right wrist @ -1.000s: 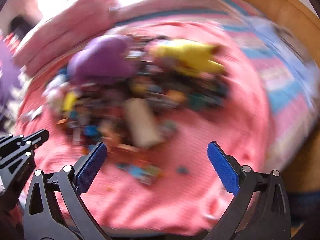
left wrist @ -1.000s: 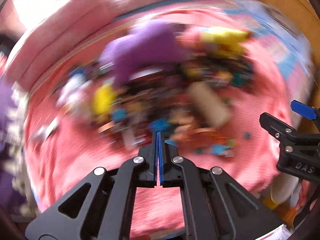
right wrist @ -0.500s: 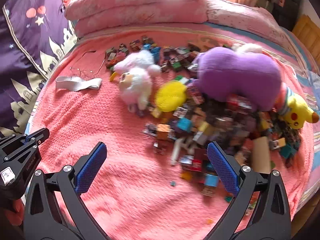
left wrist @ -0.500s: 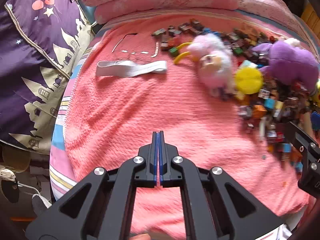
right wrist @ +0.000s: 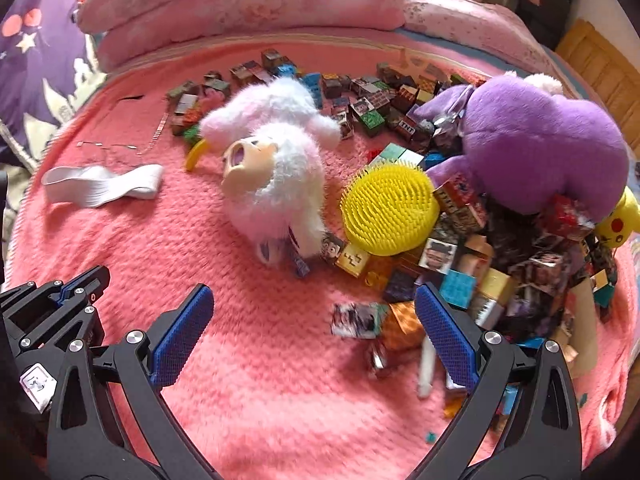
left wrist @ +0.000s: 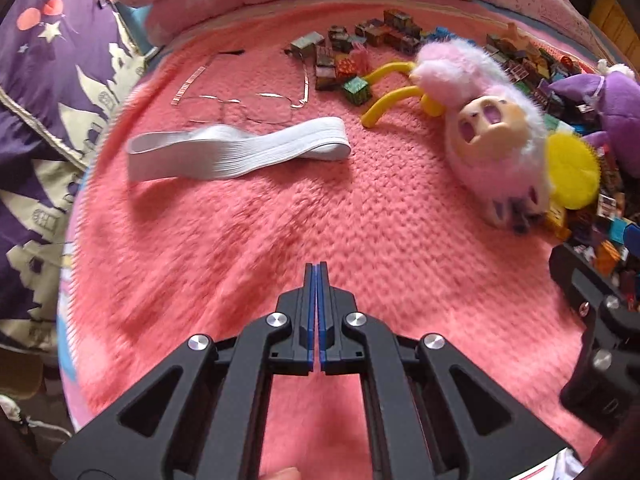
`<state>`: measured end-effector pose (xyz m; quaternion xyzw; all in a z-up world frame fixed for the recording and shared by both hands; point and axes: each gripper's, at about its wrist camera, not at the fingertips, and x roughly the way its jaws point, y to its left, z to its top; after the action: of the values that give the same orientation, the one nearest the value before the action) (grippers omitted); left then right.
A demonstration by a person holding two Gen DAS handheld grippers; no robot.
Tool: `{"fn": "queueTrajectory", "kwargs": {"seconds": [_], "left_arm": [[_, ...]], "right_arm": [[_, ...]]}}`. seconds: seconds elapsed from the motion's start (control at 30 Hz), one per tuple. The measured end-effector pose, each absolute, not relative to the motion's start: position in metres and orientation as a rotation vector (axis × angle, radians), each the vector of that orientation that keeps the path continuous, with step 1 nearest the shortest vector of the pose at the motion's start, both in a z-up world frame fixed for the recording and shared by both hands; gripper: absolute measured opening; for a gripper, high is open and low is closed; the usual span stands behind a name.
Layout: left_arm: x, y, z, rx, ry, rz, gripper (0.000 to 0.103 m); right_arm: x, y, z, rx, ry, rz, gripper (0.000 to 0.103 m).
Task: Collect trash
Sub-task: 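Lower the right gripper onto the pink fluffy doll and close on it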
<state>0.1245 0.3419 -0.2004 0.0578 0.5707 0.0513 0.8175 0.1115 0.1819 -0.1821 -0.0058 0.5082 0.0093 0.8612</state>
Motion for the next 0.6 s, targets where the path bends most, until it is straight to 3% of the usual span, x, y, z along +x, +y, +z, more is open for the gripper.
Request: {"fn": "queueTrajectory", "kwargs": {"seconds": [0.6], "left_arm": [[0.165,0.354,-0.230,0.116,1.105,0.047,0.002]], "right_arm": [[0.158,0.203,-0.228,0.020,1.061,-0.079,0.099]]}}
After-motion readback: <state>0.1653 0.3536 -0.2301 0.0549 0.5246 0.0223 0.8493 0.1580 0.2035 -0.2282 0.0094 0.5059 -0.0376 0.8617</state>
